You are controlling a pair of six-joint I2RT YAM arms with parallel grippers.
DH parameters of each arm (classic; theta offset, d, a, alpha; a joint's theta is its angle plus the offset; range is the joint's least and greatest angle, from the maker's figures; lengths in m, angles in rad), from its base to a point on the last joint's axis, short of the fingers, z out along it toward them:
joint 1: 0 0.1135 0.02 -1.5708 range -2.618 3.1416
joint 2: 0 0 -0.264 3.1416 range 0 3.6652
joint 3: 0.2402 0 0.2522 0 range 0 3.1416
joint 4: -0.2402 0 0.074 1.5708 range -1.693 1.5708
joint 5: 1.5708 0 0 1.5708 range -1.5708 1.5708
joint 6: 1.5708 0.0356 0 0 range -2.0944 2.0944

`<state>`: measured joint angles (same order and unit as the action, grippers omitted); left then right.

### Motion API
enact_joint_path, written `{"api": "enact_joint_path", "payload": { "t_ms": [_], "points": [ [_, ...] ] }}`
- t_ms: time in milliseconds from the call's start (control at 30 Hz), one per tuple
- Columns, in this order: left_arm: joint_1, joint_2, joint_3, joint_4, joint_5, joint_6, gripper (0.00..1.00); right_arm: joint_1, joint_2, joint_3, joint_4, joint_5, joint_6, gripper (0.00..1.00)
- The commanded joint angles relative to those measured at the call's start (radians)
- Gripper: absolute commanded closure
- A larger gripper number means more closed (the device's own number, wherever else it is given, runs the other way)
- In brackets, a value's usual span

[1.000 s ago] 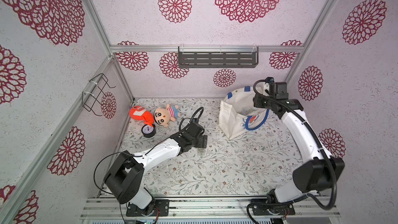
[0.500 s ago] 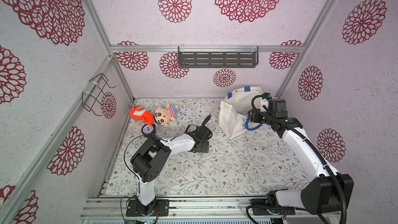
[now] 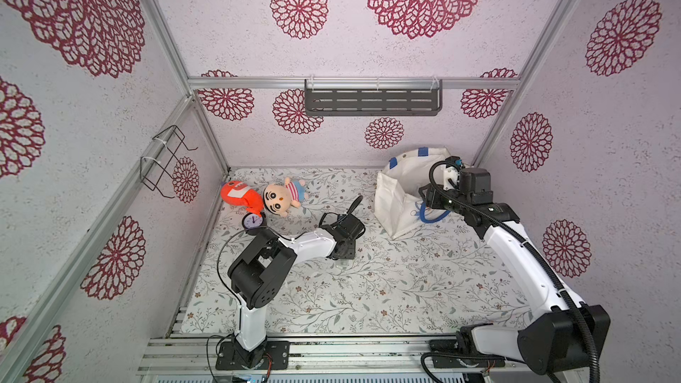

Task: Put the compass set into the canvas bag
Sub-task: Pick up the compass set at the center of the board.

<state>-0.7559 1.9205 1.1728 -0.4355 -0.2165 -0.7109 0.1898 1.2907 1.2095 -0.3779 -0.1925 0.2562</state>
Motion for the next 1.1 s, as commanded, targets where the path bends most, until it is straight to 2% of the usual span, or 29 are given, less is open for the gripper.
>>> {"api": "enact_joint_path", "payload": {
  "t_ms": [0,133,400,633,900,1067],
  "points": [
    [-0.019,-0.046,-0.041,0.077,-0.012,0.011,0.51,0.005,-0.038,0.008,0.019,-0.037,0.018,0.45],
    [-0.034,-0.141,-0.098,0.174,-0.041,0.078,0.54,0.006,-0.051,0.010,0.023,-0.107,0.024,0.45],
    [-0.059,-0.400,-0.210,0.345,-0.065,0.306,0.55,0.015,-0.068,0.010,0.063,-0.270,0.084,0.43],
    [-0.057,-0.531,-0.247,0.512,0.026,0.507,0.55,0.144,-0.025,0.033,0.119,-0.282,0.114,0.36],
    [-0.044,-0.579,-0.292,0.632,0.120,0.551,0.56,0.261,0.037,0.023,0.235,-0.337,0.175,0.28],
    [-0.045,-0.599,-0.309,0.657,0.142,0.559,0.56,0.296,0.084,0.031,0.256,-0.354,0.201,0.28]
  ]
}}
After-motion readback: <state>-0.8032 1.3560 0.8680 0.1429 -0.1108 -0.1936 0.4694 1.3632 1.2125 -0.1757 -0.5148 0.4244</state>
